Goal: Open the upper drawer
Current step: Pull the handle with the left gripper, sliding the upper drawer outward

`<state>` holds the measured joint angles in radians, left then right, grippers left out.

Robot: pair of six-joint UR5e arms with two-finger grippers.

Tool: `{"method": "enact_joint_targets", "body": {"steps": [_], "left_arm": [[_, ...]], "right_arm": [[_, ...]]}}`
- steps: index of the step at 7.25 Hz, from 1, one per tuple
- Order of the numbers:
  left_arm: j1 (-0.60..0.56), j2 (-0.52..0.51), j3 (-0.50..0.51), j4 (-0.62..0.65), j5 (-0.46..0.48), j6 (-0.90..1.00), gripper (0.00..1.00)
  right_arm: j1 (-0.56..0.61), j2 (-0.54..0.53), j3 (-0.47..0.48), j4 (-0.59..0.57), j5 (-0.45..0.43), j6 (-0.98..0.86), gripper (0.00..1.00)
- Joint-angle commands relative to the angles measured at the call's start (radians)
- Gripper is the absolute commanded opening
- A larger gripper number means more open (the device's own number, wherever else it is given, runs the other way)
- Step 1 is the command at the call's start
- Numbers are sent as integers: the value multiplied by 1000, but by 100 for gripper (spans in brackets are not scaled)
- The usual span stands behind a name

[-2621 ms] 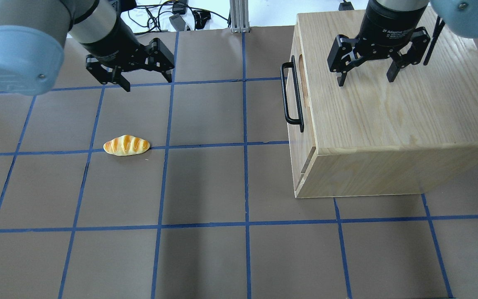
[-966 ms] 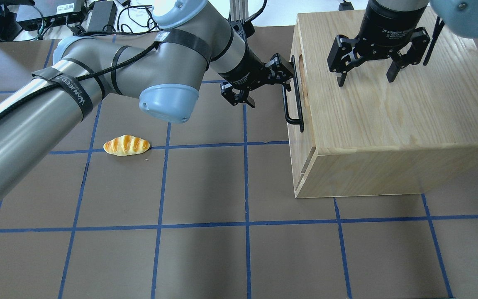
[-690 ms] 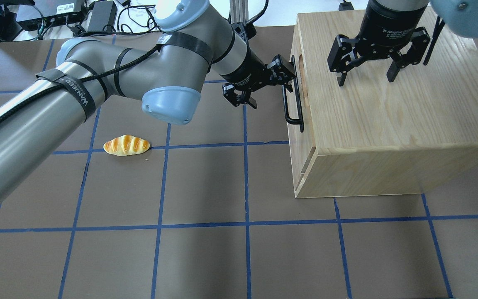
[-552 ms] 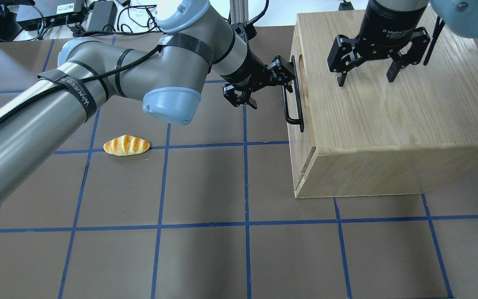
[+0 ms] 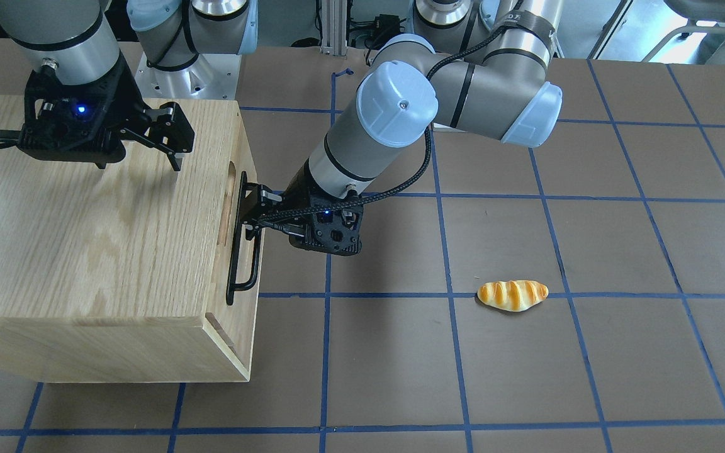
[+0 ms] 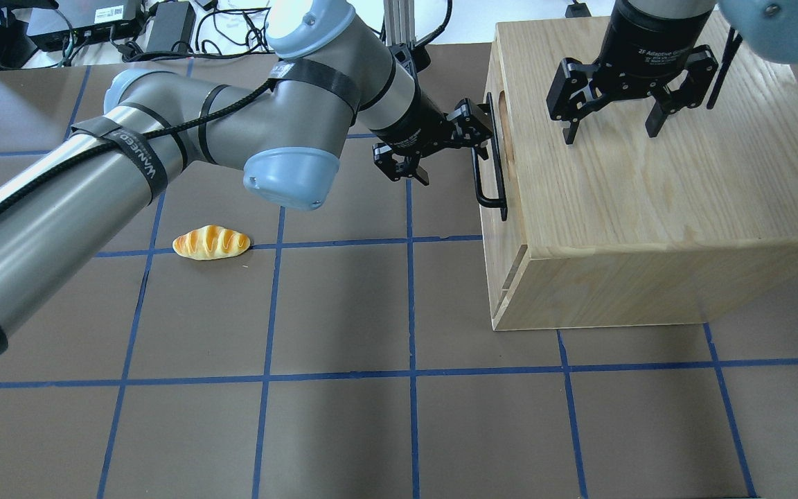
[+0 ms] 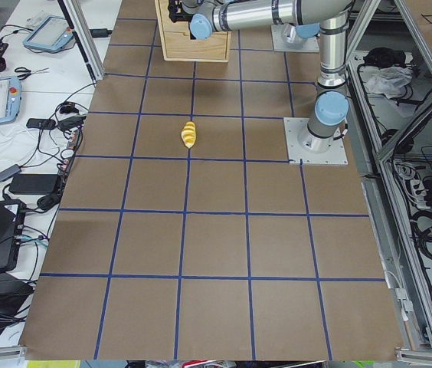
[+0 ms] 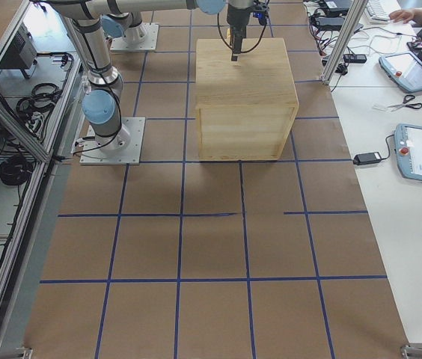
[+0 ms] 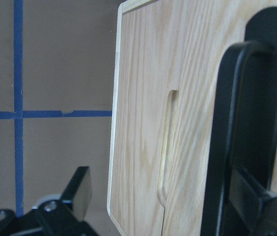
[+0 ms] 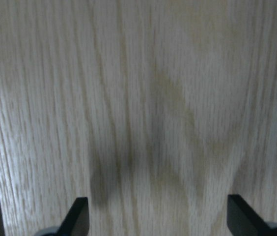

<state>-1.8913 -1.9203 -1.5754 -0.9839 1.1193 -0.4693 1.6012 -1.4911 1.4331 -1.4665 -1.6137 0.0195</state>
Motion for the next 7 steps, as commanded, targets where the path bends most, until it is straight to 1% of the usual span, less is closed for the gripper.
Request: {"method": "enact_joint_targets", "body": {"steps": [1, 3, 5, 6, 7], "left_arm": [[0, 0, -2, -4, 64, 55, 100], [0, 10, -3, -13, 109, 90, 100], [6, 18, -6, -16, 120, 116, 100], [14, 24, -6, -22, 160, 154, 100], [33, 36, -5, -65, 165, 182, 100]], "right_arm": [[0, 0, 0, 0, 0, 0, 100], [0, 0, 0, 0, 0, 0, 100], [0, 0, 1, 0, 0, -1, 100], [-1, 0, 1, 0, 0, 0, 100], [0, 0, 0, 0, 0, 0, 100]]}}
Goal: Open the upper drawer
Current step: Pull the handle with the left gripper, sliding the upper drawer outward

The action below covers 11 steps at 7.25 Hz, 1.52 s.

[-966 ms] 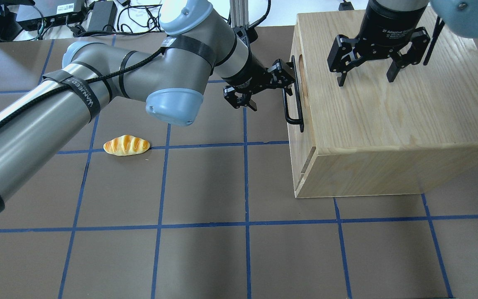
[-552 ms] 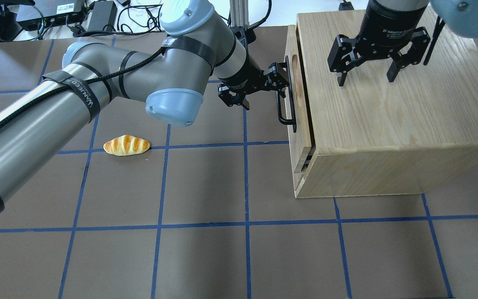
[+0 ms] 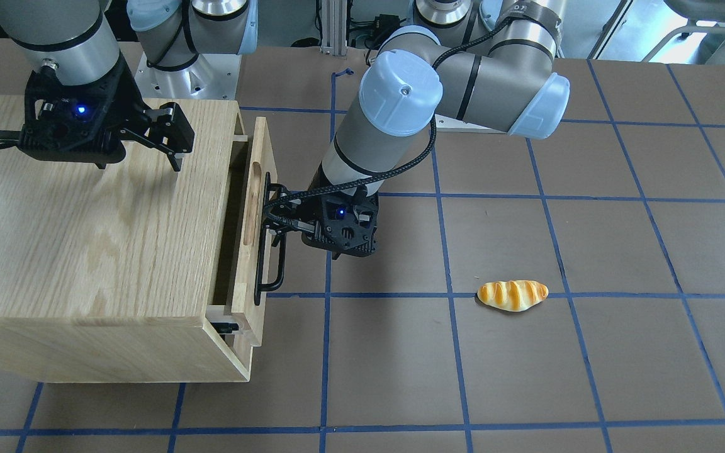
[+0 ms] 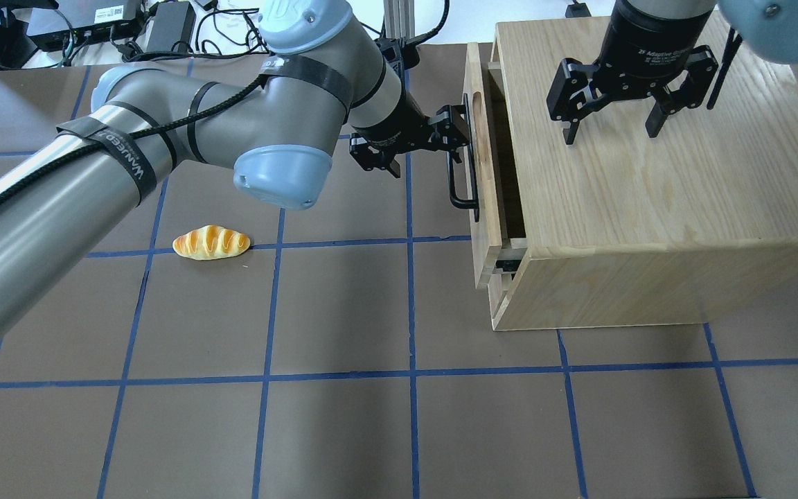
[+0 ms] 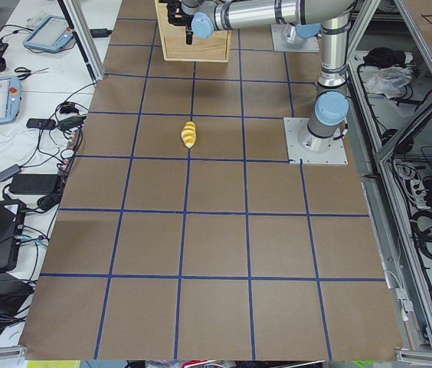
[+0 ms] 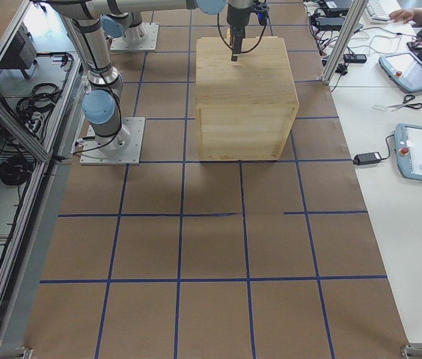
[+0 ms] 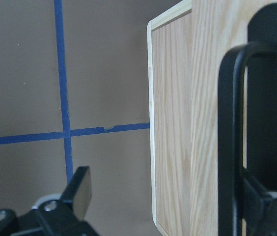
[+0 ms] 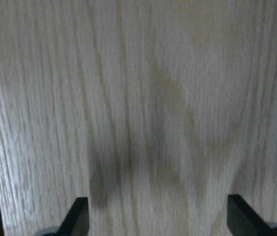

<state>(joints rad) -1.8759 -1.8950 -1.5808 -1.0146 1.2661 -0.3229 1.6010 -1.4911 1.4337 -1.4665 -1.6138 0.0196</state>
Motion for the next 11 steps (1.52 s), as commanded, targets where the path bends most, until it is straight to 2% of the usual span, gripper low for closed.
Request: {"method": "enact_joint_targets", "body": {"steps": [1, 5, 11], "left_arm": [[41, 20, 1, -48, 18, 66, 100], [116, 53, -47, -87, 35, 129, 100], [196, 97, -47, -177, 36, 177, 100]], "right_arm": [[1, 0, -1, 0, 0, 0, 100], [1, 0, -1, 0, 0, -1, 100], [-1, 0, -1, 0, 0, 0, 100]]}}
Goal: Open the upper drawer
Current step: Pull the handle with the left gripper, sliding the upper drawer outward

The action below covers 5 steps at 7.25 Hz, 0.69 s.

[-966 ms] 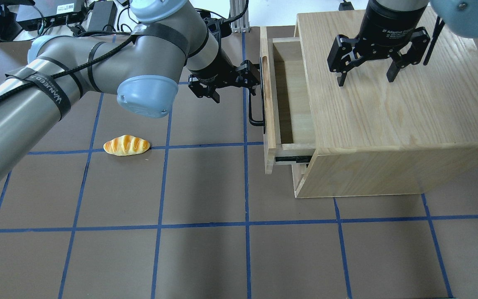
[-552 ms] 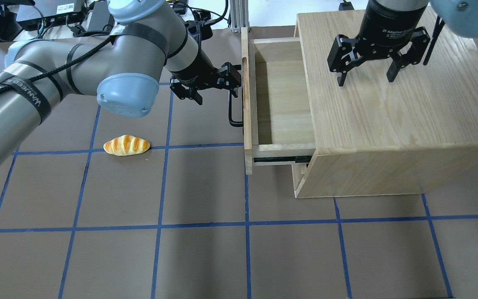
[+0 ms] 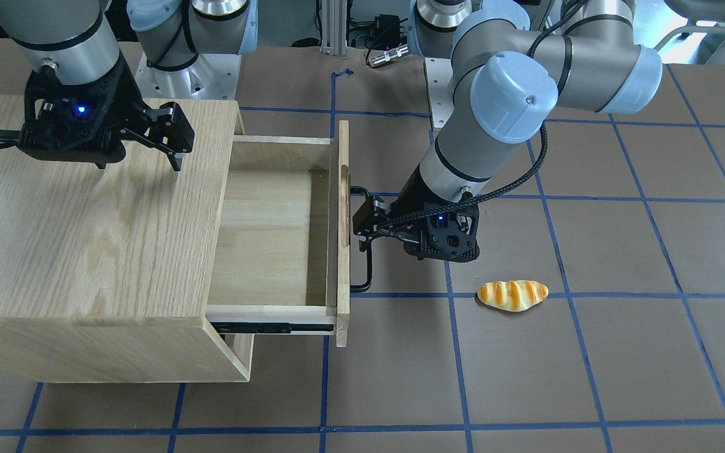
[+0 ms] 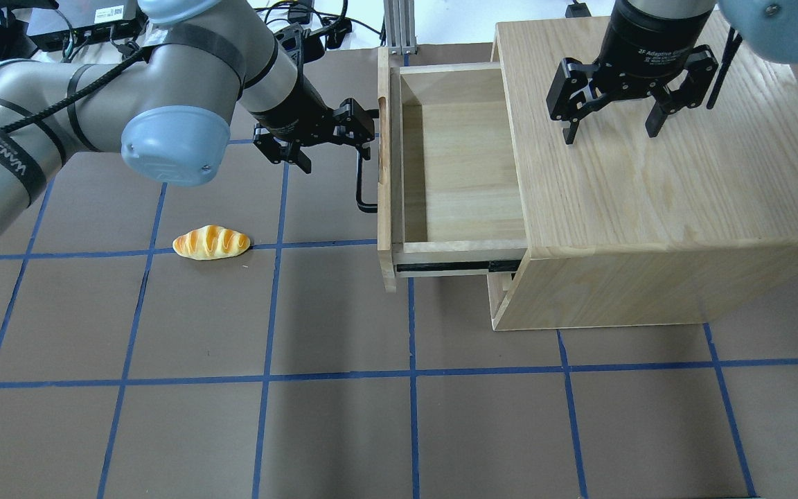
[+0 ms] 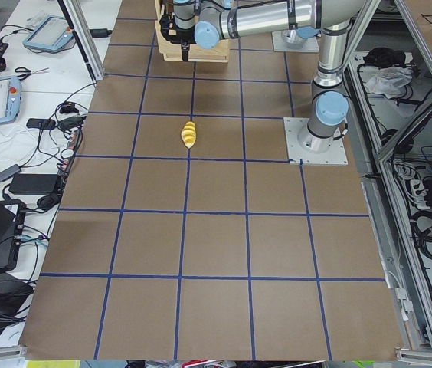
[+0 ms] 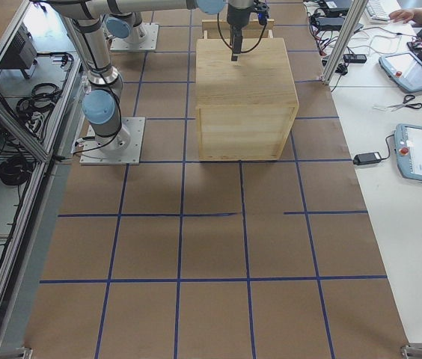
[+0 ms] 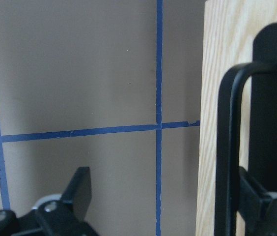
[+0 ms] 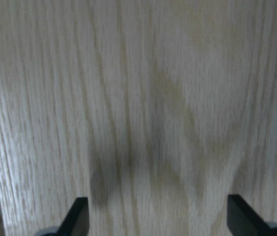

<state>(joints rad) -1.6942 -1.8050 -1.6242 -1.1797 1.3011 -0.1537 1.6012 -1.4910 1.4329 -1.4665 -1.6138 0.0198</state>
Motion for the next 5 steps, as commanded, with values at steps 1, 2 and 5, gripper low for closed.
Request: {"method": "enact_joint_targets", "body": {"steps": [1, 2, 5], "left_arm": [[27, 12, 0, -24, 1, 8, 100], [40, 18, 4, -43, 1, 16, 100], [95, 73, 35, -166, 0, 36, 100]], "right_arm": [[0, 0, 0, 0, 0, -1, 100], [0, 0, 0, 0, 0, 0, 100], [0, 0, 1, 0, 0, 0, 100]]}}
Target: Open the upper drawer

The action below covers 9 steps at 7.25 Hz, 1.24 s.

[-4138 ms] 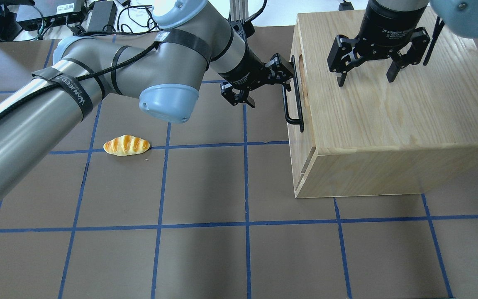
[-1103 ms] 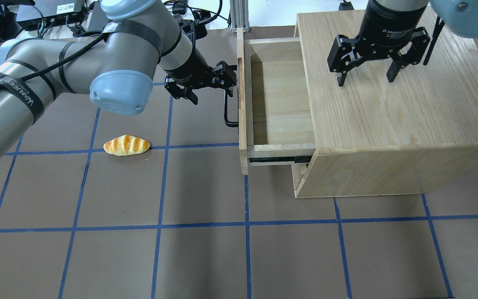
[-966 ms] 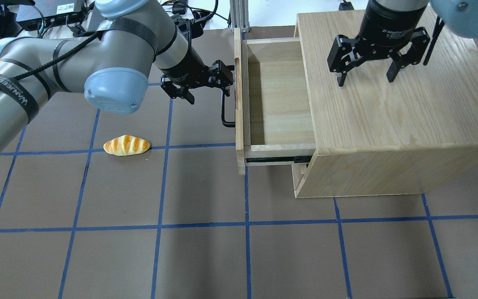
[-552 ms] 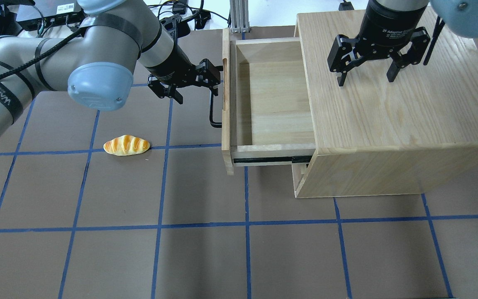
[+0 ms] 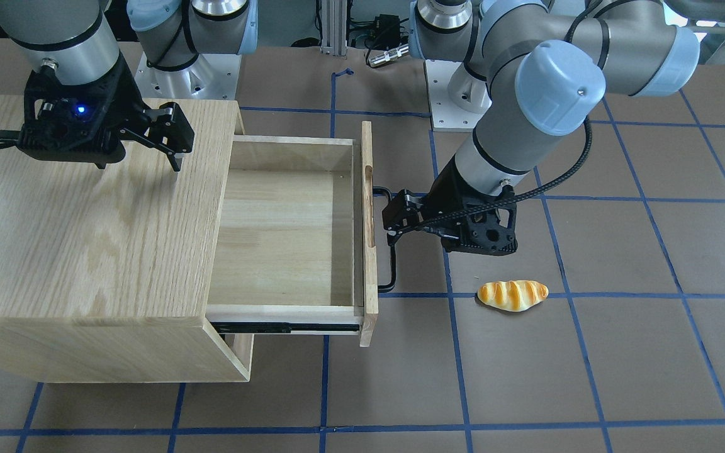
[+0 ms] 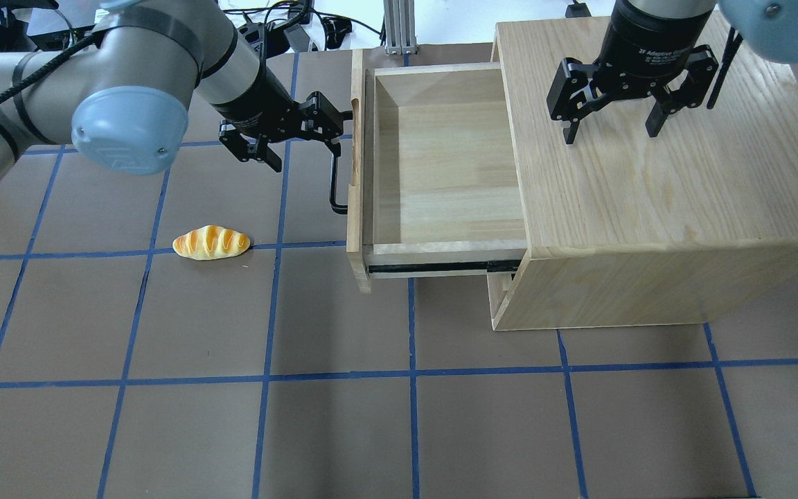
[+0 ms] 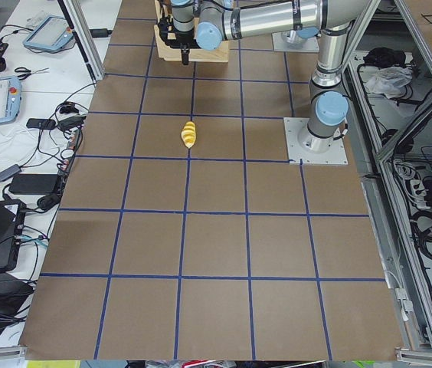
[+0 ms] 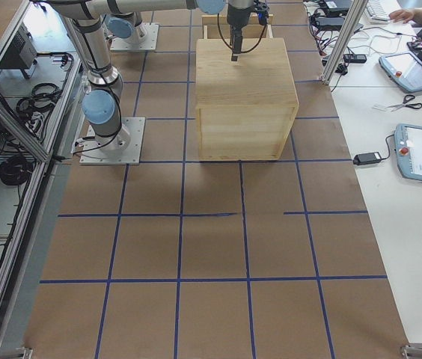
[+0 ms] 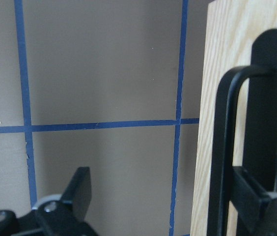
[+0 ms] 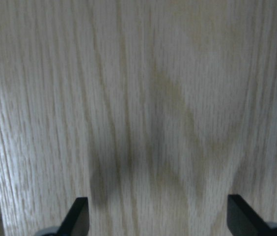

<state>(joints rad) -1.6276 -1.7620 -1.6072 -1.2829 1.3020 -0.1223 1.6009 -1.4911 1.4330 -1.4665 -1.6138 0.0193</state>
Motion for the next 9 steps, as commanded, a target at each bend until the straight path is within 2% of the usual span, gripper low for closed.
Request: {"method": "enact_joint_targets", "body": {"steps": [1, 4, 5, 9], "left_arm": [[50, 57, 45, -140, 0, 22, 100], [132, 185, 174, -425, 195, 162, 100], [127, 214, 202, -434, 285, 164, 100], [115, 217, 199, -421, 292, 161, 100]], "right_arm": [[1, 0, 0, 0, 0, 1, 100], [1, 0, 0, 0, 0, 1, 100], [1, 0, 0, 0, 0, 1, 100], [1, 0, 0, 0, 0, -1, 100]]}}
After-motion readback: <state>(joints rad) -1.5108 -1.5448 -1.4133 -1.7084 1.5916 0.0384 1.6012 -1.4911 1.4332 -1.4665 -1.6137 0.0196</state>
